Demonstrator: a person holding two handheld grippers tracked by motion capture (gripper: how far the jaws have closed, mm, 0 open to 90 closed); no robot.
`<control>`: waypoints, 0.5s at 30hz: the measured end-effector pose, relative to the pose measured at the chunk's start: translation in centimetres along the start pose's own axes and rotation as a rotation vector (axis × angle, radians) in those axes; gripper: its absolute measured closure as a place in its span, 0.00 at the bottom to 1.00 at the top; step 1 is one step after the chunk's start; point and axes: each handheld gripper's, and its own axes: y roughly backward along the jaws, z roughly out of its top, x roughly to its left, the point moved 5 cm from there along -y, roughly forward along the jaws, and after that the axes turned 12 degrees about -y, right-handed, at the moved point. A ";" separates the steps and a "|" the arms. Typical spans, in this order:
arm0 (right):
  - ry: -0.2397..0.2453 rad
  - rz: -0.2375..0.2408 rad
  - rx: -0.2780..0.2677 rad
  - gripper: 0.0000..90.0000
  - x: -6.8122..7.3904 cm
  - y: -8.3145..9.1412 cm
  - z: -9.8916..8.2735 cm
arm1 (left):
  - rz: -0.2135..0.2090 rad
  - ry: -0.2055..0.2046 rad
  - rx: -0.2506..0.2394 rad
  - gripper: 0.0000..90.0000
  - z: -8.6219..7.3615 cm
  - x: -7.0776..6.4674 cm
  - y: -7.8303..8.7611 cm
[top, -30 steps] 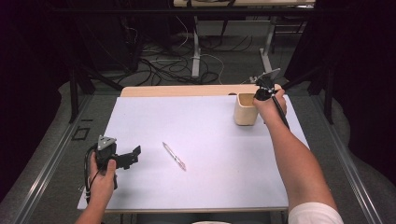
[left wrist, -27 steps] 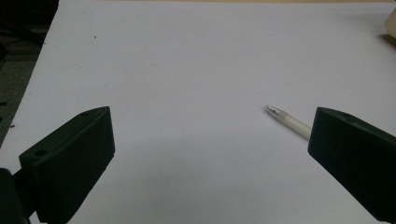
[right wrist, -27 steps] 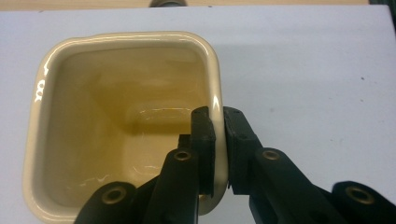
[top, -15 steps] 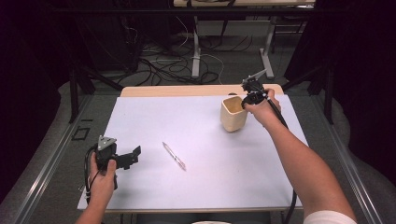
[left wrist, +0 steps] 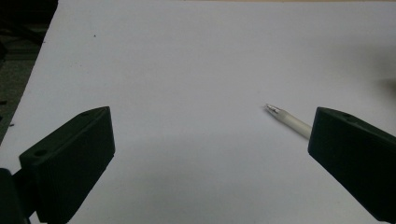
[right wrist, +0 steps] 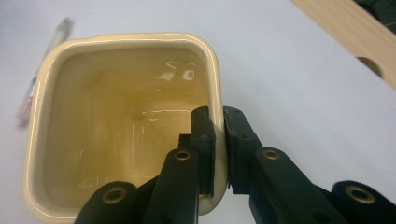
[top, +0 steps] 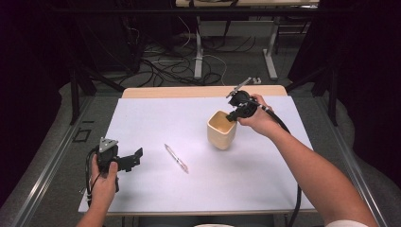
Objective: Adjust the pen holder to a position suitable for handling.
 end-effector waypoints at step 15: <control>0.225 0.180 0.048 0.94 5.3 -0.3 -0.7 | 0.000 0.002 0.001 0.00 0.0 0.0 0.0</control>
